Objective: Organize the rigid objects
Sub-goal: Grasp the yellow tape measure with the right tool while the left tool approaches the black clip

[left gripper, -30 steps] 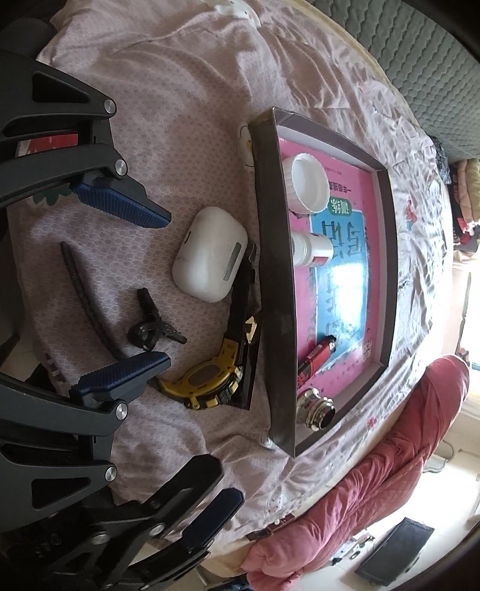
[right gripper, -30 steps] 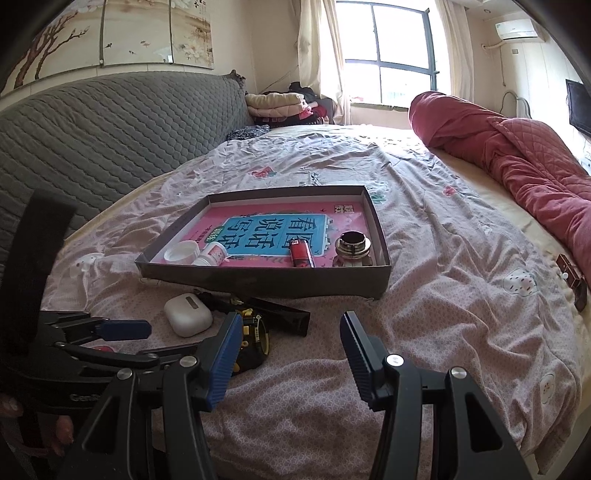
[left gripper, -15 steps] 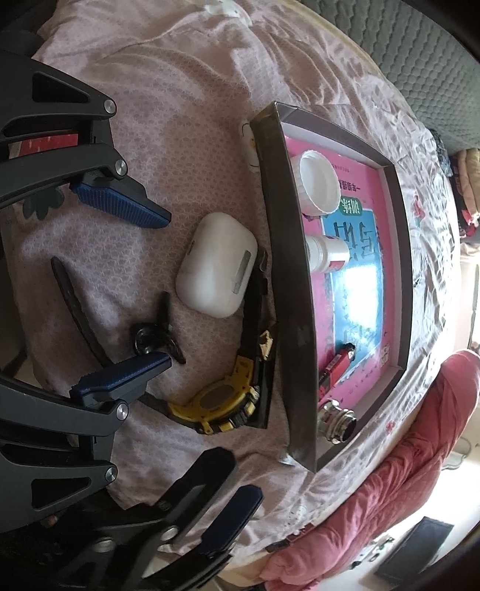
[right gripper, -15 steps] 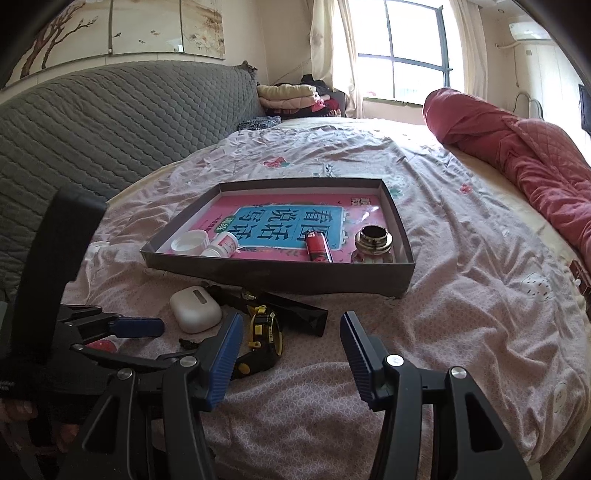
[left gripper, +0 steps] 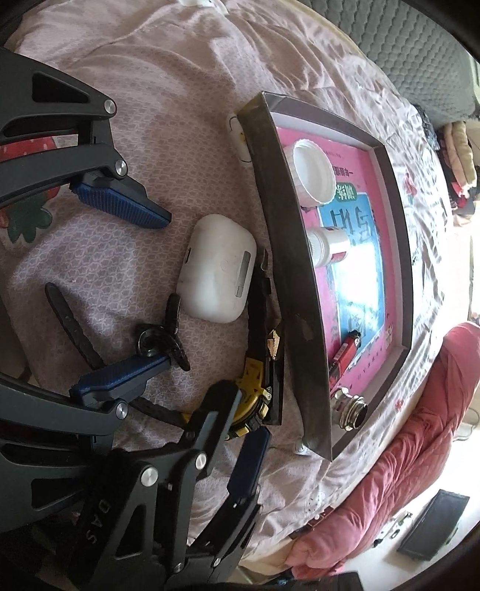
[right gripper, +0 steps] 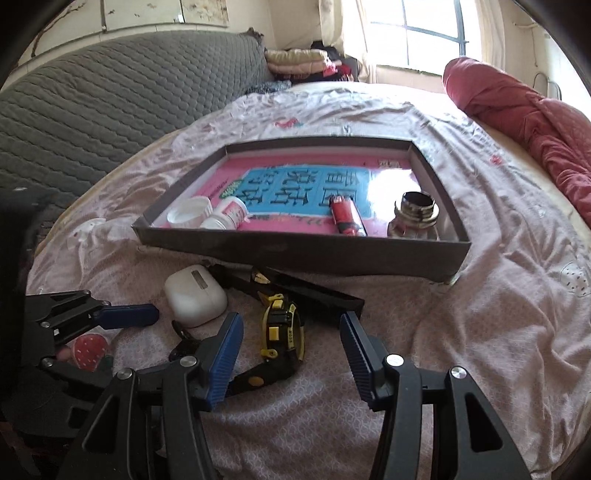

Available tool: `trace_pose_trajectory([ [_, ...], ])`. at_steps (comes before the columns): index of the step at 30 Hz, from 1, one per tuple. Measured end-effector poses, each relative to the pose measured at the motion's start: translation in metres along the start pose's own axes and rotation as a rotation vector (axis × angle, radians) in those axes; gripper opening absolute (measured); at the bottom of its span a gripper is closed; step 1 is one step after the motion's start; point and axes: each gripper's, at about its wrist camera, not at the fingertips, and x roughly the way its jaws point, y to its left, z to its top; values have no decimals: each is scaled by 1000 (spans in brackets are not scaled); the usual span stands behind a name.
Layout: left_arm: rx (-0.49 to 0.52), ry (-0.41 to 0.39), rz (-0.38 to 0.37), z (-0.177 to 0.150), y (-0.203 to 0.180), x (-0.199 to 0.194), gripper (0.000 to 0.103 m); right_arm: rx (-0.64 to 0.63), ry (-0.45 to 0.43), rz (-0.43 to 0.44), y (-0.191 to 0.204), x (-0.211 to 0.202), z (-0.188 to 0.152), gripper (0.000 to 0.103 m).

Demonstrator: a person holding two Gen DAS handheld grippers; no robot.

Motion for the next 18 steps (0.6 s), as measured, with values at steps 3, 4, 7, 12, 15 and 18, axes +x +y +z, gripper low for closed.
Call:
trace_pose_trajectory([
  [3,4,-4,0,1,-1,2,70,6,36,-2,-2,6,0,46],
  [4,2,-4,-1,2,-1,2,70,8,41,4,-3,7,-1,45],
  [7,-2,-6,5,3,-3,3,70,-8,39,10,-2,7,0,33],
  [12,-28,-16,9,4,-9,2,64,-36,23,12,0,2,0,18],
  [15,-79,-18,-22,5,-9,0,53,-2,14,30,-10,0,-1,18],
  [18,-109,-20,-31,5,-10,-1,48,4,-5,21,-16,-6,-3,18],
])
